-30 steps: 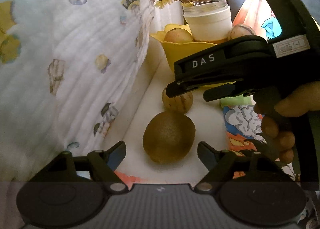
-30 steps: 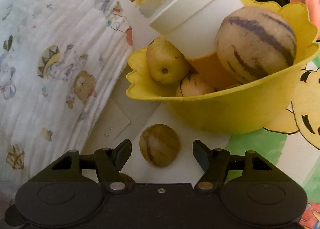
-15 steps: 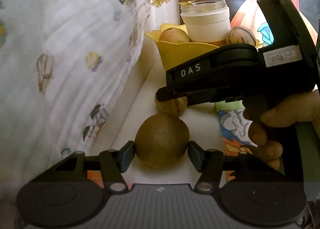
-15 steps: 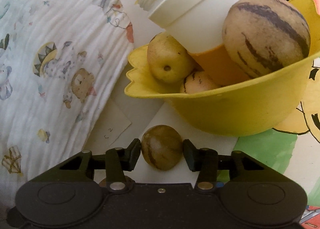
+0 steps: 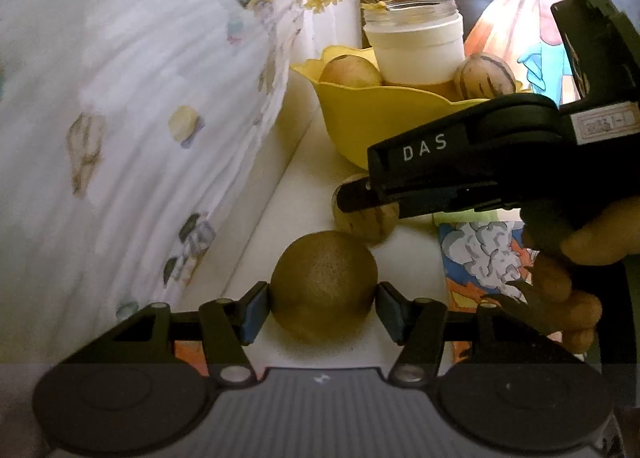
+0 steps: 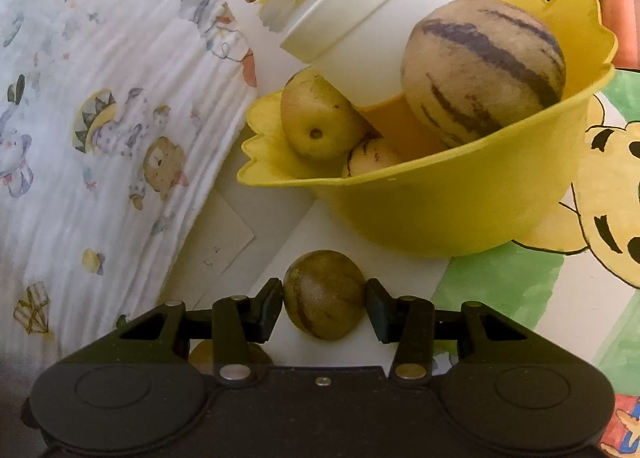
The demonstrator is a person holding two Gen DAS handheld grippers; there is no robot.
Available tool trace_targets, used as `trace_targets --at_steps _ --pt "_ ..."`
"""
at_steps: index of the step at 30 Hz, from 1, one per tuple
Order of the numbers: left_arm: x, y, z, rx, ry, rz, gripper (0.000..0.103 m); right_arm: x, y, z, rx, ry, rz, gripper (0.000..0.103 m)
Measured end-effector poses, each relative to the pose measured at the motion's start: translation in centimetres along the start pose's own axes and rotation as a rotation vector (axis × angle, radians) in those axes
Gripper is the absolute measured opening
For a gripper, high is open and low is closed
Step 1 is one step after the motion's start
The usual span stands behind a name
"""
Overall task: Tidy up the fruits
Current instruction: 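Grasp the brown kiwi with the left tool while the right tool grasps a small brown fruit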
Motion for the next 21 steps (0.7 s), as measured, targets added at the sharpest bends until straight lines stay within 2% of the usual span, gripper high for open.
trace_targets --at_steps 4,6,12,21 --pt "0.6 0.5 -0.3 -0.001 -0.006 -0.007 0.064 -0.6 -0.2 0.4 0.003 -0.001 0.003 0.047" --pt "0.8 0.6 -0.5 -0.010 -0.020 -0.011 0.061 -0.6 -0.2 0.5 0.002 -0.001 0.004 0.047" --pt "0.6 0.1 -0.4 -0.012 -0.018 -0.009 0.060 0.1 -0.1 0.3 -0.001 -0.016 0.008 0.052" --pt "-0.4 -0.2 -0.8 -0.045 0.009 -0.038 0.059 -0.1 -0.2 -0.4 -0.013 -0.052 -0.013 0.048"
Point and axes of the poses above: each gripper's, at about its wrist camera, not at the fingertips, and x roughly the way its jaws point, z to its right, y to its top, the point moved 5 cm from there along x, roughly the way its jaws point, and after that the axes turned 7 degrees about -y, right-handed, at the moved point
